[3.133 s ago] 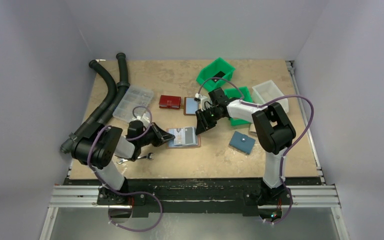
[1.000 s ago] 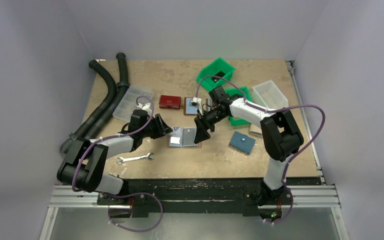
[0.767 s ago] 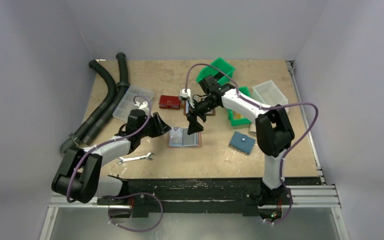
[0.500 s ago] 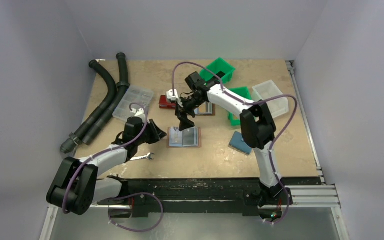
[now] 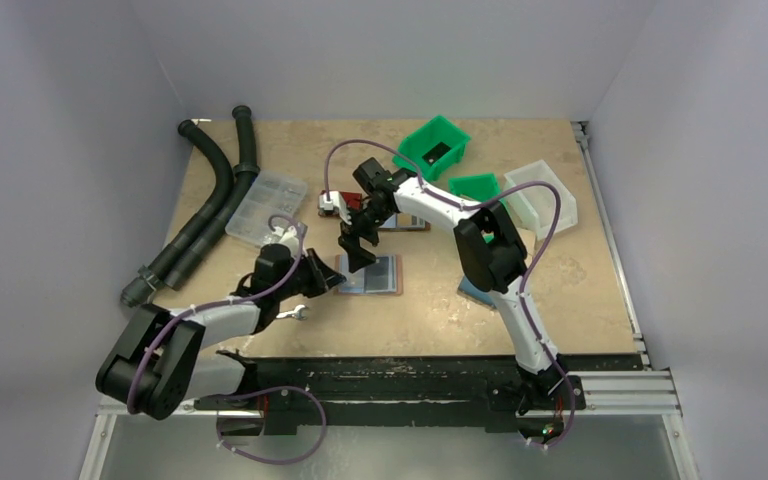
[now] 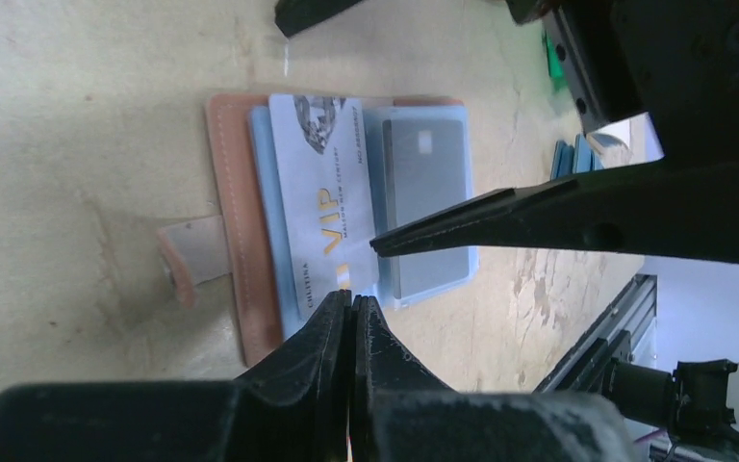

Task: Take the credit cards out of the card holder
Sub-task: Remove the credit card from the card holder.

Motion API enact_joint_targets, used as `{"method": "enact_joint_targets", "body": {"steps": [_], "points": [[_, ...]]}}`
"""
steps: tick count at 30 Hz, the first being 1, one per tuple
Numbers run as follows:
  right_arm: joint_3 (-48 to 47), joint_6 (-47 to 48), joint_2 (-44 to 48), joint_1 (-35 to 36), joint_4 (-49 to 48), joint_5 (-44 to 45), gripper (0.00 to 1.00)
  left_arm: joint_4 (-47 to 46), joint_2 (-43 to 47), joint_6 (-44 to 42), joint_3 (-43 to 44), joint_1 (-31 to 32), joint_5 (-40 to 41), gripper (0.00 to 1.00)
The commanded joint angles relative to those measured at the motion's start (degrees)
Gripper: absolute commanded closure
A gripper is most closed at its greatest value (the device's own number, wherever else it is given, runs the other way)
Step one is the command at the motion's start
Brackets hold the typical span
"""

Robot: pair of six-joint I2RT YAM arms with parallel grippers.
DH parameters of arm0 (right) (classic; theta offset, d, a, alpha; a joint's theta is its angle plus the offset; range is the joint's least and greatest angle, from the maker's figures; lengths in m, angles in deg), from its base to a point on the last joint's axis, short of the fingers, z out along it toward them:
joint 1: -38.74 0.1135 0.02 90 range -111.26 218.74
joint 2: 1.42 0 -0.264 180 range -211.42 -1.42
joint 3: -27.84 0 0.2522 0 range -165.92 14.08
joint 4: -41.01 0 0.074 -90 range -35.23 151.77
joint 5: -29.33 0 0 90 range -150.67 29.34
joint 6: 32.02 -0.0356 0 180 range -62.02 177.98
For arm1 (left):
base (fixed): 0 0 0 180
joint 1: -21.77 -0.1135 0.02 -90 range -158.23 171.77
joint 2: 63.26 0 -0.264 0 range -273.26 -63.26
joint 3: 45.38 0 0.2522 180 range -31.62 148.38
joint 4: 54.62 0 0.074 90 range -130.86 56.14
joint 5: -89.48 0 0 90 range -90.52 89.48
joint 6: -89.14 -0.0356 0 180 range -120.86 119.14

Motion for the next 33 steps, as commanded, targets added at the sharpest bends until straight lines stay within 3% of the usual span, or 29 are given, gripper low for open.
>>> {"method": "enact_joint_targets", "body": {"steps": [1,17,23,28,33], "points": [[-0.3,-3.1,-0.1,-0.3,-0.4,0.0,0.04,-6.0,-3.9,1.6,1.0,2.2,-1.4,1.0],[0.7,-3.3,-2.0,-0.3,1.0,3.9,0.11,-2.2,-14.0,0.8,6.2,2.9,3.9,1.0],[0.8,-7.9,-2.0,-1.1,-0.9,6.4,0.17,-2.0,-15.4,0.7,6.2,2.9,4.8,1.0],[0.5,-10.9,-1.9,-2.1,-2.4,6.3,0.38,-1.7,-15.0,0.7,5.9,2.9,5.4,1.0],[0.7,-14.2,-1.6,-2.5,-3.6,5.6,0.76,-1.1,-14.0,0.7,6.0,2.8,6.4,1.0]]}}
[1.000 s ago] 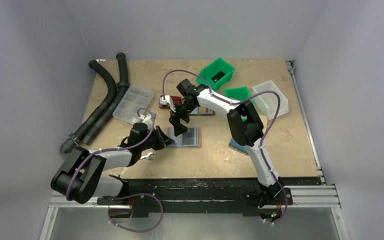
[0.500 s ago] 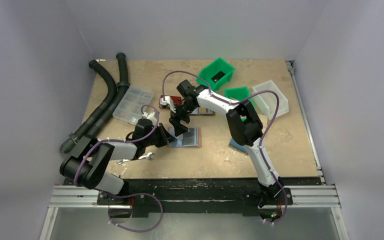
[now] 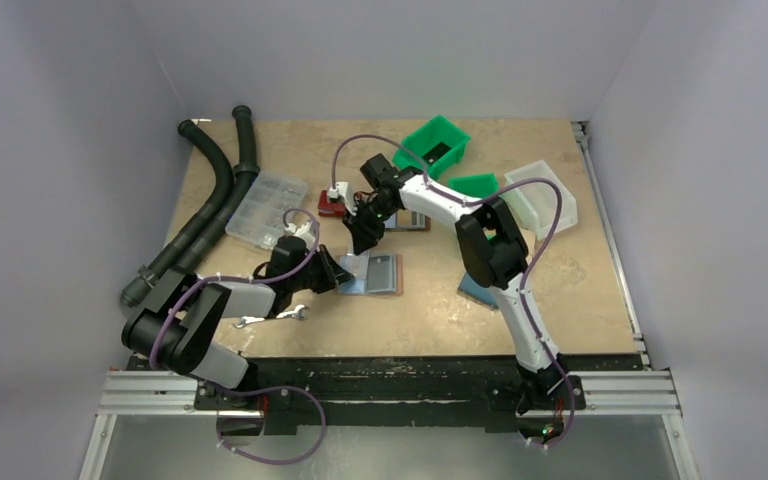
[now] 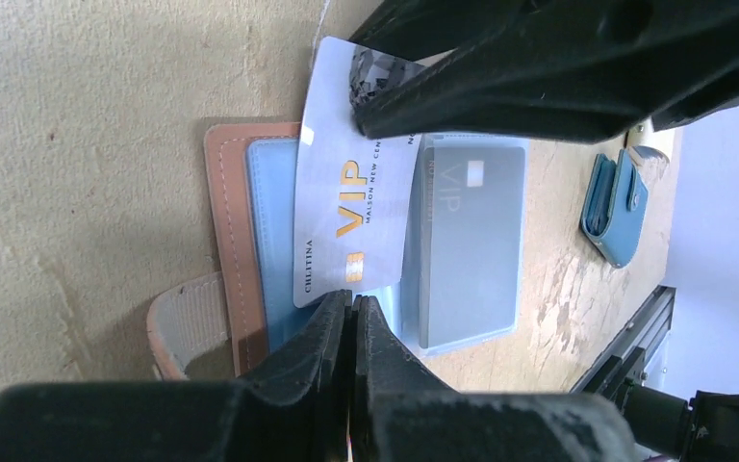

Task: Take the credit cards out of the card holder
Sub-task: Remove the credit card from the card holder.

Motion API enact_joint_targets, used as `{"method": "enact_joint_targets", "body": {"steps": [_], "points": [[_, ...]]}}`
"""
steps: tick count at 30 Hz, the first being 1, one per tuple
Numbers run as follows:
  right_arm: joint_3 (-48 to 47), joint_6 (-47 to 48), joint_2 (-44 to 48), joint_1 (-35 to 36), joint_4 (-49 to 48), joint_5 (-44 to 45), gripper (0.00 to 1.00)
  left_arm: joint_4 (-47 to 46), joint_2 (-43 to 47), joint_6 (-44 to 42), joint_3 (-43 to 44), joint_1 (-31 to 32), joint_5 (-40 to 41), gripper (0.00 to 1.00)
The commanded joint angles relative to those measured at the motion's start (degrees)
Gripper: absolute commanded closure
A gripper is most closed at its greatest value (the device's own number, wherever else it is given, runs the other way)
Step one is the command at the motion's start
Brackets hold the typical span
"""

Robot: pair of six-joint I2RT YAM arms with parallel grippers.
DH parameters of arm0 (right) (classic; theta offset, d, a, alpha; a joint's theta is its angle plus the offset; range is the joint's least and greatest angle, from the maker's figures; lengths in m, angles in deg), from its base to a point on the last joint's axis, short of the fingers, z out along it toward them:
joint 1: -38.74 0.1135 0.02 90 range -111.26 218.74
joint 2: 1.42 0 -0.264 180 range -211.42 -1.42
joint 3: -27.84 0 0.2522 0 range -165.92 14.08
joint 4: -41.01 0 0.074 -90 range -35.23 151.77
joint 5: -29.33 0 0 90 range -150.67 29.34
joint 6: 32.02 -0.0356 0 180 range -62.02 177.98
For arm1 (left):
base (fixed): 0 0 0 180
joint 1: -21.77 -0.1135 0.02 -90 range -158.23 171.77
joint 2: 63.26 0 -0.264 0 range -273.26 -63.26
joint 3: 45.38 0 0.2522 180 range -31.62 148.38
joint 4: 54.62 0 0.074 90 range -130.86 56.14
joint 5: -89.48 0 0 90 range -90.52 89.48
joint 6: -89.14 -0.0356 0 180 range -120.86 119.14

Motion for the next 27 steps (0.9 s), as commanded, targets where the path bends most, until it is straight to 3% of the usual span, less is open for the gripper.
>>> {"method": "enact_joint_targets", "body": {"steps": [1,4,9,20,27], "points": [[0.6,-4.9,-0.2,-0.7,-0.8,-0.7,0.85,2.5,0.3,-0.9,0.3,0.0,4.6,1.0],[0.5,-6.4,0.7,-1.5,-1.2,-2.6,1.0,2.6,1.5,-0.8,0.0,0.0,4.9,0.96],[1.3,-7.5,3.4,-3.3,-1.3,-6.6,1.0,4.8,8.7,-1.5,-0.4,-0.2,4.8,0.87],[14.5,-14.4,19.5,-8.0,-11.8,-21.7,1.0,12.5,25.9,-3.7,1.0,-3.2,3.7,0.34],[22.3,-18.7,29.1,-12.3,-18.9,-26.5,1.0,9.4,23.7,-3.8,6.1,-3.9,-5.9,0.32]]}}
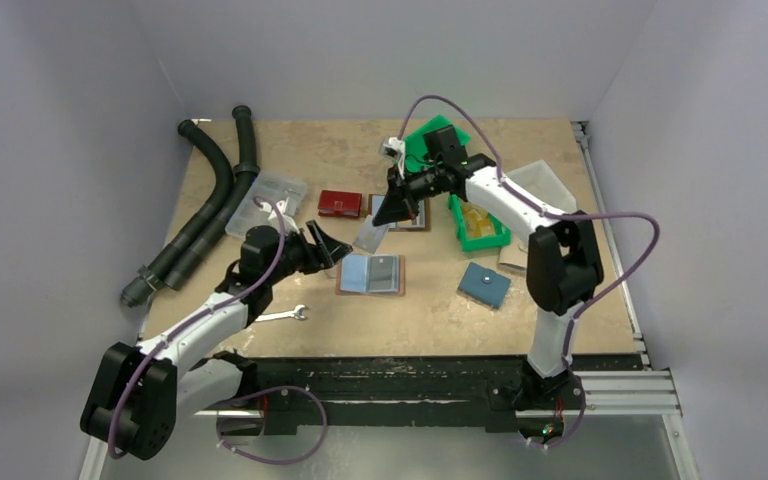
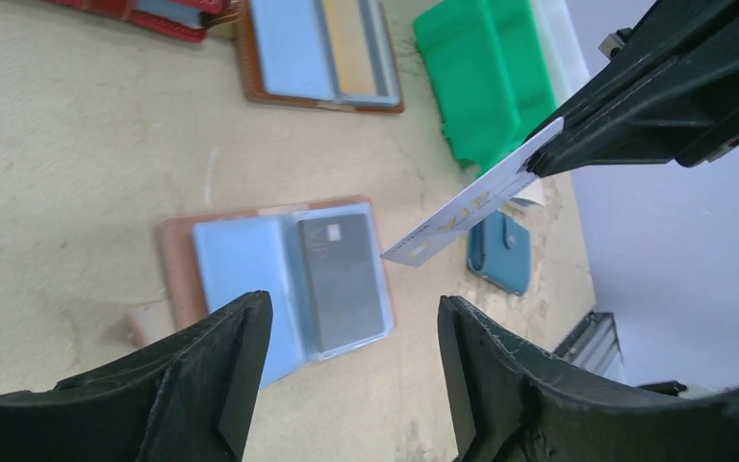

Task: Take the credit cards out of the card holder
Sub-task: Remove the credit card from the card holder, then place the credit card in the storage box.

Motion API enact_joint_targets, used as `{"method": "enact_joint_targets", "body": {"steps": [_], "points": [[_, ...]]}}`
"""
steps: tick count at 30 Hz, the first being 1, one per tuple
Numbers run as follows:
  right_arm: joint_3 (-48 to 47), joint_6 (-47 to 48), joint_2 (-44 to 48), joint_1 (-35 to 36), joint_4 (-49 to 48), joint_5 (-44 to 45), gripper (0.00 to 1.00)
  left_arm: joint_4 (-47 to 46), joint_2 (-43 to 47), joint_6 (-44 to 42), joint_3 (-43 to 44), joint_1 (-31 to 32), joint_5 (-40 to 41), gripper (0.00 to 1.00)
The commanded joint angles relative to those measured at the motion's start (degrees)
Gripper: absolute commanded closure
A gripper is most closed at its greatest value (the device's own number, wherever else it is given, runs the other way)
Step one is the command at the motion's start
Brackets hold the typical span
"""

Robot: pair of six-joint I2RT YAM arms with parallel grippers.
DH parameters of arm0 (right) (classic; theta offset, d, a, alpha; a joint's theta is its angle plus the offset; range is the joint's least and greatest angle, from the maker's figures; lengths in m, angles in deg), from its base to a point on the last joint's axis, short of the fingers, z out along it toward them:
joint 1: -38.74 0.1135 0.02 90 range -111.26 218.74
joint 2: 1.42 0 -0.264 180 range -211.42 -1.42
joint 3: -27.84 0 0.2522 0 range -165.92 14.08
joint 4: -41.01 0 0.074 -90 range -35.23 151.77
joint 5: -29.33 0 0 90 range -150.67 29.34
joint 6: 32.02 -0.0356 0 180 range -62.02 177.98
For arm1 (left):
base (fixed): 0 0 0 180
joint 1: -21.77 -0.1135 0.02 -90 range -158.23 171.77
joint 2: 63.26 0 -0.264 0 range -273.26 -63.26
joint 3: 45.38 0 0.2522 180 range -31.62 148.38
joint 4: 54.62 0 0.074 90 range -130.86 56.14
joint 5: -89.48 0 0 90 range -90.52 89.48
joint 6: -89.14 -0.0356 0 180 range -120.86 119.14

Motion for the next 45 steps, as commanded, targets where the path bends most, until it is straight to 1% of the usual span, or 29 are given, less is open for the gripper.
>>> {"method": "enact_joint_targets", "body": {"steps": [1,4,7,12,14,16,18,19,22,23,25,26,29,31,35,38,41,45], "points": [[3.5,-3.9,6.0,-2.8,-6.9,-6.3,1.0,-3.0,-1.8,-1.3,5.5,-0.4,-7.6,0.33],[6.4,-3.5,10.1,-6.0,-7.8,-7.0,1.0,-3.0,-3.7,-2.0,8.8,-0.4,-11.3,0.33],[9.7,-1.9,15.7,-10.1,-8.0,-6.4,1.0,0.6,-5.2,-4.1,14.0,-0.4,-12.8,0.33],[14.6,2.0,23.1,-19.1,-6.2,-6.4,1.0,14.3,-8.7,-11.5,26.2,-0.4,-11.0,0.33],[16.0,3.7,25.5,-23.0,-4.7,-5.8,1.0,16.8,-10.0,-13.9,29.4,-0.5,-10.0,0.33],[17.2,4.6,27.8,-27.3,-4.1,-4.7,1.0,21.3,-11.5,-16.6,32.2,-0.5,-8.2,0.33],[18.5,3.6,30.0,-32.7,-5.4,-2.4,1.0,24.6,-12.7,-19.9,34.4,-0.6,-5.3,0.32],[19.2,1.3,31.0,-35.4,-8.7,-1.1,1.0,26.1,-13.4,-21.3,35.2,-0.6,-3.7,0.32],[23.9,-10.3,34.1,-42.3,-19.6,4.0,1.0,29.2,-15.0,-24.9,36.2,-0.9,-0.9,0.31],[25.5,-13.4,34.9,-43.8,-22.3,6.0,1.0,29.6,-15.3,-25.5,36.1,-1.1,0.0,0.29],[29.7,-19.6,36.9,-46.4,-28.3,11.3,1.0,30.2,-15.8,-25.6,35.6,-1.4,2.9,0.21],[32.0,-23.3,37.9,-47.6,-31.9,13.8,1.0,30.3,-16.1,-25.6,35.3,-2.0,4.4,0.18],[37.8,-30.9,40.0,-50.9,-39.7,22.1,1.0,31.3,-17.2,-25.8,35.9,-5.0,3.7,0.17],[40.6,-33.5,40.3,-52.0,-42.5,28.0,1.0,31.5,-17.5,-25.8,35.9,-5.9,3.3,0.18],[45.1,-41.5,40.1,-52.2,-49.2,36.1,1.0,31.6,-16.9,-26.1,35.6,-6.1,4.0,0.18],[47.2,-47.1,39.1,-52.2,-51.7,43.4,1.0,31.6,-16.6,-26.2,35.5,-6.1,4.0,0.18],[47.9,-51.1,36.9,-52.2,-53.6,46.3,1.0,31.5,-16.3,-26.2,35.5,-6.1,3.7,0.18],[46.5,-53.7,32.4,-52.2,-55.3,48.8,1.0,31.5,-16.0,-26.3,35.4,-6.1,3.6,0.18]]}}
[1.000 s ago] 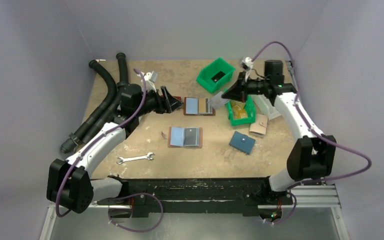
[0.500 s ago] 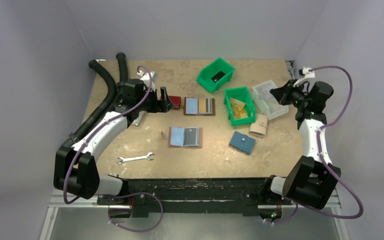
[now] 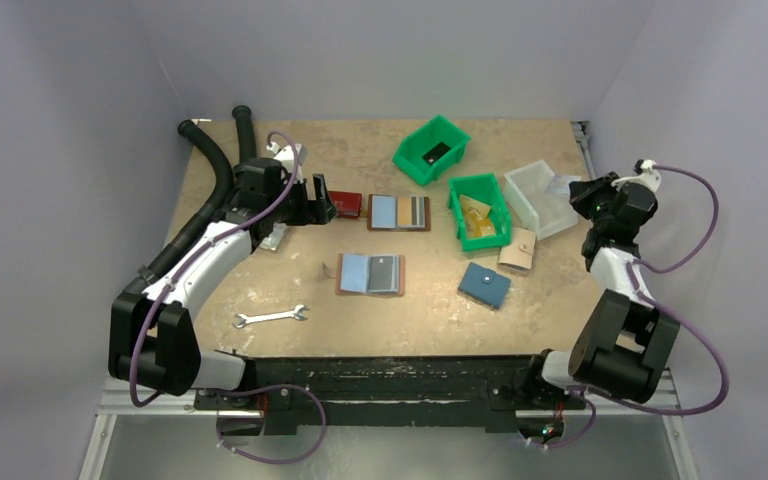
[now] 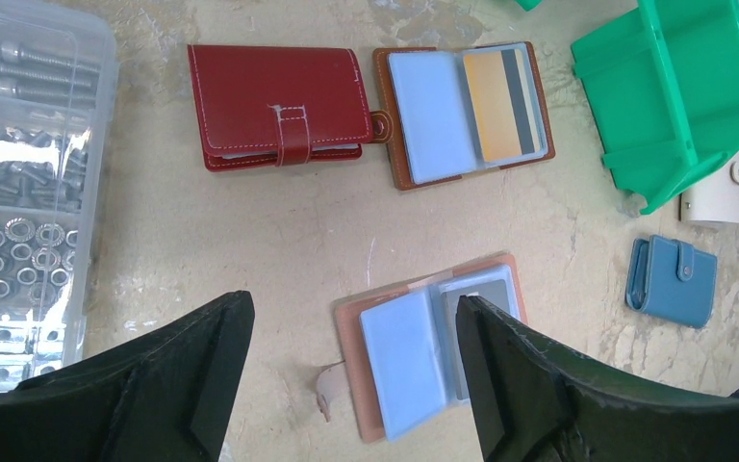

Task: Take the credit cards out of the card holder
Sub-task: Place the credit card in the storage box.

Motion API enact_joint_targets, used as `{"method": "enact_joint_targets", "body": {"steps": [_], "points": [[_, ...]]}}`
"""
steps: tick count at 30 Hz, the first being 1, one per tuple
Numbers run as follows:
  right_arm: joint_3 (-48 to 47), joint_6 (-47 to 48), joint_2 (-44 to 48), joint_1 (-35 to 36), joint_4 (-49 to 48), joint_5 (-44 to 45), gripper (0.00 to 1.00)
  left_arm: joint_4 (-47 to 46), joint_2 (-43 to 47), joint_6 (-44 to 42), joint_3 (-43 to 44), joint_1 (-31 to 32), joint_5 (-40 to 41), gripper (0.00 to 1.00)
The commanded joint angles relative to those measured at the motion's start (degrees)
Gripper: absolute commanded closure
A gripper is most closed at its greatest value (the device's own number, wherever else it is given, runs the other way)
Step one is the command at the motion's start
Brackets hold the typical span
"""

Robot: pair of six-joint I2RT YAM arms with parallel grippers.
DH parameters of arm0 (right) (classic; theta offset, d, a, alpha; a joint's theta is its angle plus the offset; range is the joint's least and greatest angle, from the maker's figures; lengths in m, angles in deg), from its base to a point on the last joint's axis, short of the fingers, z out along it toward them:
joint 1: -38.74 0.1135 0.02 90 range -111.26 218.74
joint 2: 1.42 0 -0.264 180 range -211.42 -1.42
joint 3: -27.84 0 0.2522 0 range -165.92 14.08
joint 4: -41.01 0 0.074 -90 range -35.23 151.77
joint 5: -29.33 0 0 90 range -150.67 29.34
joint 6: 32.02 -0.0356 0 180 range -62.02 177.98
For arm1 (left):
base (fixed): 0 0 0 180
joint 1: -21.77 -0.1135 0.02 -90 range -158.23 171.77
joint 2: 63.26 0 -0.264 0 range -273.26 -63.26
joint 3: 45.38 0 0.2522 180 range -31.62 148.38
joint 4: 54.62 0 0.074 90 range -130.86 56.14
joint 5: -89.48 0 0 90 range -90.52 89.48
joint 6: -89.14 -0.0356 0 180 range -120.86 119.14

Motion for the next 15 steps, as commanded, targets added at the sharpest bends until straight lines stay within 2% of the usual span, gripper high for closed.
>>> {"method": "enact_joint_targets", "body": {"steps": [1,8,9,12,15], "points": [[-1.5,-6.8,-4.4,-0.1,-6.1,6.3,1.0,-0.8,1.8,-1.3,1.1,-0.1,0.0,0.18],[-4.7,-9.7,-13.4,1.0,-8.5,3.1,1.0,-1.2,1.6,-1.2,0.9,-0.1,-0.3,0.19],[-5.2,-9.7,-14.5,1.4,-8.6,2.6,0.97,-1.2,1.6,-1.2,0.9,-0.1,-0.3,0.19],[-7.6,-6.5,-17.1,2.9,-5.7,1.4,0.76,-1.3,1.4,-1.2,0.9,-0.1,-0.3,0.19],[-9.4,0.6,-16.6,3.2,-0.5,4.2,0.52,-1.2,1.5,-1.5,0.9,-0.1,-0.1,0.19]]}}
